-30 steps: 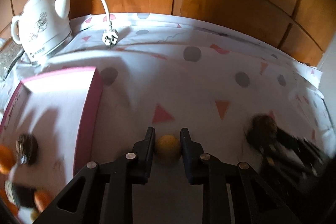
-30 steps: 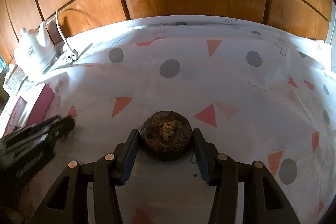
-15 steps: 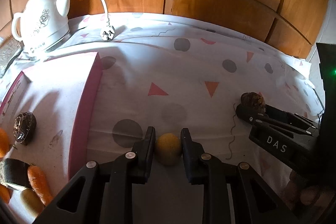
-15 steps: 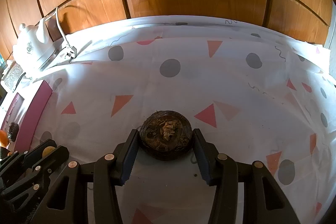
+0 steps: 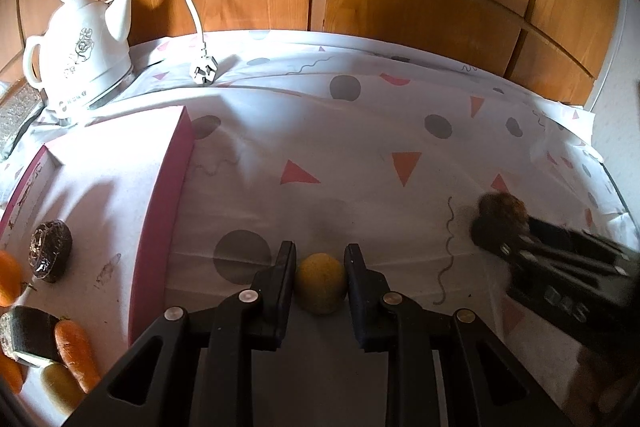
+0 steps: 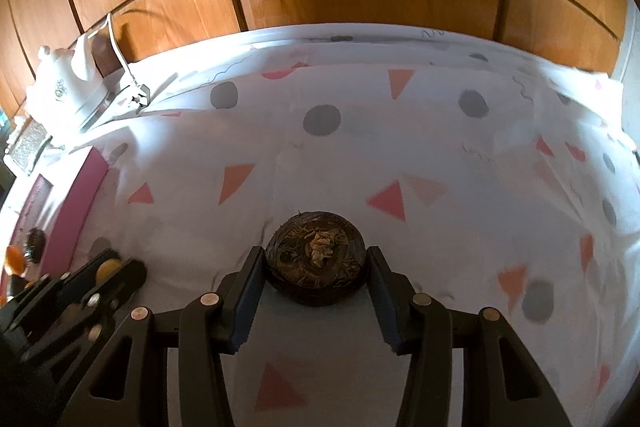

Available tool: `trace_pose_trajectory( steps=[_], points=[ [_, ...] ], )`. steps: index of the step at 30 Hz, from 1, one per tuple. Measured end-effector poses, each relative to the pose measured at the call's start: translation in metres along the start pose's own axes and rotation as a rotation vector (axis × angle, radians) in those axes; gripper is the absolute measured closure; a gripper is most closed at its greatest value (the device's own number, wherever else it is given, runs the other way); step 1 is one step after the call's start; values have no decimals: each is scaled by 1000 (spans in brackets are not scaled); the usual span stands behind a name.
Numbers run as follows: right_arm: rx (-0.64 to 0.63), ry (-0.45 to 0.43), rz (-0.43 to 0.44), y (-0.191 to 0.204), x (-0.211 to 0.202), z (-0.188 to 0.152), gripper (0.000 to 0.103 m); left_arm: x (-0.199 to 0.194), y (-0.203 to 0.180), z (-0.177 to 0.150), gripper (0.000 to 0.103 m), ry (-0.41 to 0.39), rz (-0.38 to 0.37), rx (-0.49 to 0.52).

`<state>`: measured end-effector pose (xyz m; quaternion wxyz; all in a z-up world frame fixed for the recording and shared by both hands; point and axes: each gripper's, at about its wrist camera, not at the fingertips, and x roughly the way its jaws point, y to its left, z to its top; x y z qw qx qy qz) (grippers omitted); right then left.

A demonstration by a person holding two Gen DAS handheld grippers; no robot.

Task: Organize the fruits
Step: 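Carry the dark lump and small yellow fruit toward the tray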

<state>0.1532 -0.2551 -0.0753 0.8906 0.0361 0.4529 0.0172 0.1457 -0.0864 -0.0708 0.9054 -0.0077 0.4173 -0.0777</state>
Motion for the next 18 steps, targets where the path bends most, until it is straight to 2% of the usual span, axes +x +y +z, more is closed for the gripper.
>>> trace_pose_trajectory(
  steps=[8, 18],
  points=[
    [60, -41, 9, -21, -19, -27, 52, 0, 0, 0, 78, -2, 0, -1],
    [83, -66, 44, -27, -17, -29, 52, -9, 0, -1, 79, 2, 15, -14]
  ],
)
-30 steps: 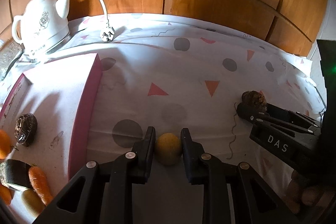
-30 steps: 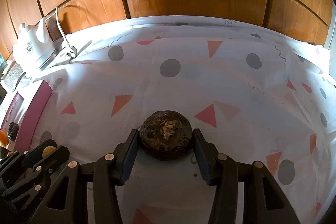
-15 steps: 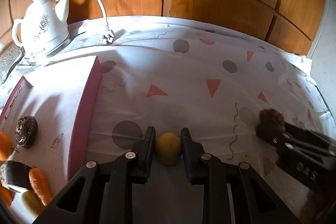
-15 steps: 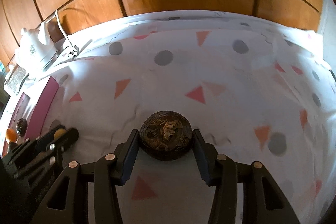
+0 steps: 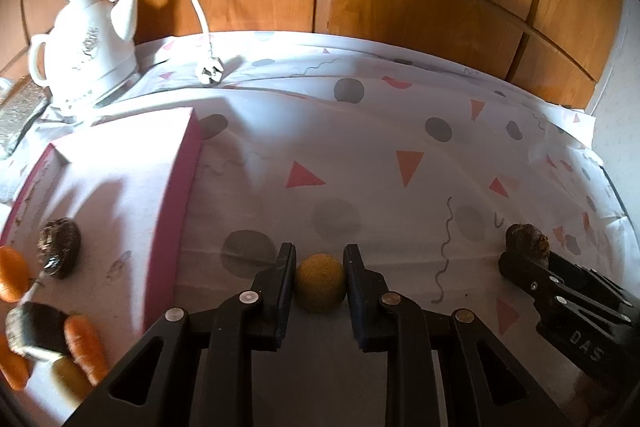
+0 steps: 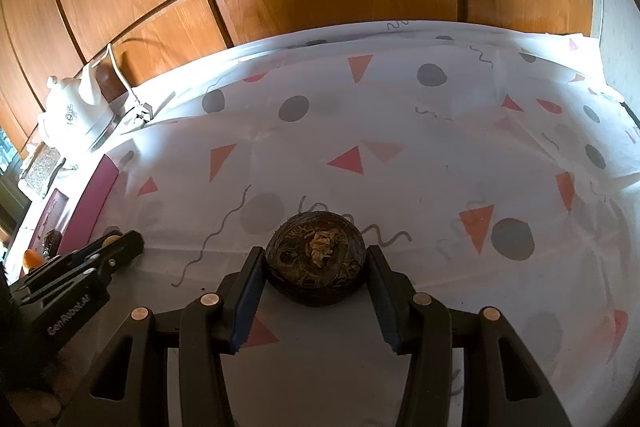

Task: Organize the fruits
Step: 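Carry the dark lump and small yellow fruit toward the tray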

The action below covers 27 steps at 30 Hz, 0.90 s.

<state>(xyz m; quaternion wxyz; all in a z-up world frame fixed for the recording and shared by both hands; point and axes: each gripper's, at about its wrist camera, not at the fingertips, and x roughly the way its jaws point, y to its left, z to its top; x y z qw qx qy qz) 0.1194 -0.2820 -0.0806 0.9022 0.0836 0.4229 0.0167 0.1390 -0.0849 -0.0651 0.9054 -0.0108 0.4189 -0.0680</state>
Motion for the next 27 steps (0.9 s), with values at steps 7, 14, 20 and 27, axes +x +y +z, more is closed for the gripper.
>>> trace_pose_trajectory(
  steps=[7, 14, 20, 27],
  points=[
    [-37, -3, -42, 6, 0, -2, 52, -32, 1, -4, 79, -37, -17, 5],
    [-54, -4, -61, 9, 1, -2, 52, -73, 15, -1, 79, -83, -39, -14],
    [-69, -1, -82, 13, 2, -2, 52, -96, 40, -4, 79, -96, -12, -41],
    [-81, 3, -97, 15, 3, -1, 52, -107, 74, -14, 79, -95, 26, -82]
  ],
)
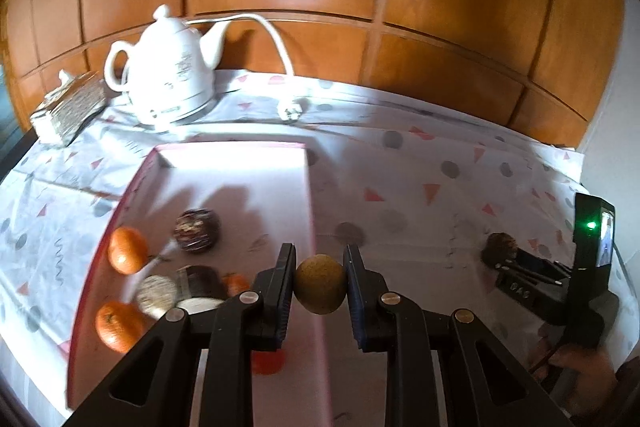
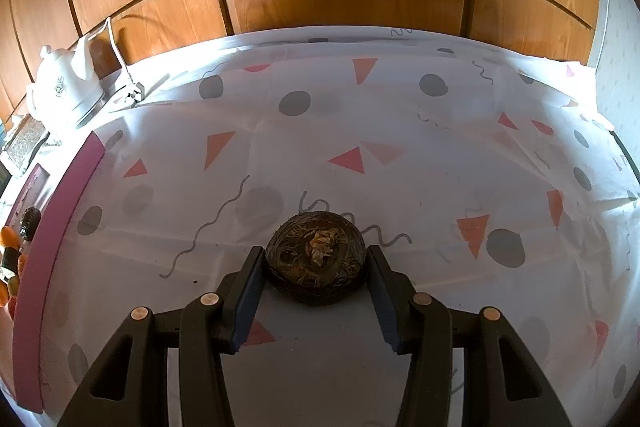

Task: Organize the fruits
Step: 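Carry the dark lump and small yellow fruit toward the tray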

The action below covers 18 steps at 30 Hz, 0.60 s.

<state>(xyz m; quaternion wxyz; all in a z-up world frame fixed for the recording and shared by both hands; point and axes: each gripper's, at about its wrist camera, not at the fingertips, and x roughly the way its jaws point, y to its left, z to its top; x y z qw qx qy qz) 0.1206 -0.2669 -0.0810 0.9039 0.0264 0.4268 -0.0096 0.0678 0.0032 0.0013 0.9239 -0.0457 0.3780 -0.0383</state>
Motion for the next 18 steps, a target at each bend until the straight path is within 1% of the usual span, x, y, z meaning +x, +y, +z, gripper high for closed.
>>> trace_pose_trajectory(
  steps=[7, 9, 13, 18],
  points=[
    [-24, 5, -15, 6, -1, 0, 52, -3, 31, -10, 78, 8, 51, -35],
    [-41, 7, -2, 12, -2, -2, 52, -3, 39, -14, 78, 10, 64, -47],
    [-46, 12, 53, 26, -6, -3, 53, -3, 51, -19, 78, 20, 81, -72],
    [-105, 19, 129, 60, -11, -7, 53, -4, 61, -26, 78, 24, 97, -94]
  ],
)
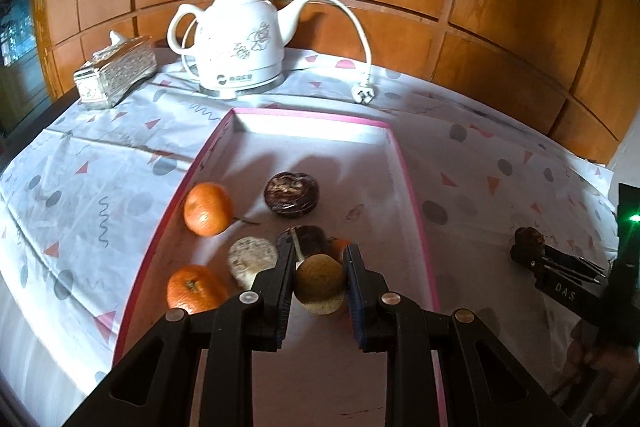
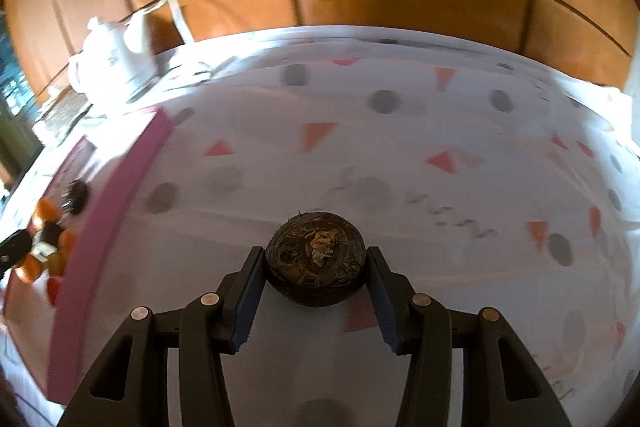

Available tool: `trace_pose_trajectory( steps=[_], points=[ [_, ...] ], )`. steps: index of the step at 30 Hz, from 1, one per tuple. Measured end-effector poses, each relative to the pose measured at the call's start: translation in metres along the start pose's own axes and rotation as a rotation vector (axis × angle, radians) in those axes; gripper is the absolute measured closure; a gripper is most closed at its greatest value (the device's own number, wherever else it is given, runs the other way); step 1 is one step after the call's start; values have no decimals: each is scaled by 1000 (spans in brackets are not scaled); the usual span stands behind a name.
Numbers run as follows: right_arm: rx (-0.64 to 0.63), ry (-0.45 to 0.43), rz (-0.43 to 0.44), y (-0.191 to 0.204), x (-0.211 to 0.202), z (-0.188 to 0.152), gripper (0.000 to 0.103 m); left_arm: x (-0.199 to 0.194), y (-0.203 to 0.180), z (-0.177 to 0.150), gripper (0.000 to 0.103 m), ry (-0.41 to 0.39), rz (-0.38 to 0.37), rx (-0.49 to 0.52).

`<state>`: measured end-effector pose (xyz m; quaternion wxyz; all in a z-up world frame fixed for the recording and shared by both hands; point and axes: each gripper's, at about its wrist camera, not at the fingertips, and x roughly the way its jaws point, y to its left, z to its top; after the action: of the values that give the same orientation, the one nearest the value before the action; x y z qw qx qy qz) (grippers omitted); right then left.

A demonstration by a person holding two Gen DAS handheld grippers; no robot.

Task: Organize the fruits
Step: 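Carry the dark lump and small yellow fruit toward the tray, then lower both items into the tray and open both grippers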

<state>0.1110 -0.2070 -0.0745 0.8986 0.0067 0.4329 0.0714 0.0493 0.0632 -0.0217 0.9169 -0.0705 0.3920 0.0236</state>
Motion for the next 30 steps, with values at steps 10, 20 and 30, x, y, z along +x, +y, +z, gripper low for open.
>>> trace_pose_trajectory(
  steps=[10, 20, 30],
  points=[
    [-76, 5, 133, 48, -11, -4, 53, 1, 14, -9, 78, 14, 18, -27],
    [-256, -57, 286, 135, -20, 27, 52, -3, 29, -8, 57, 7, 33, -74],
    [-293, -14, 341, 169, -5, 32, 38, -21, 29, -5, 33, -49, 49, -81]
  ],
)
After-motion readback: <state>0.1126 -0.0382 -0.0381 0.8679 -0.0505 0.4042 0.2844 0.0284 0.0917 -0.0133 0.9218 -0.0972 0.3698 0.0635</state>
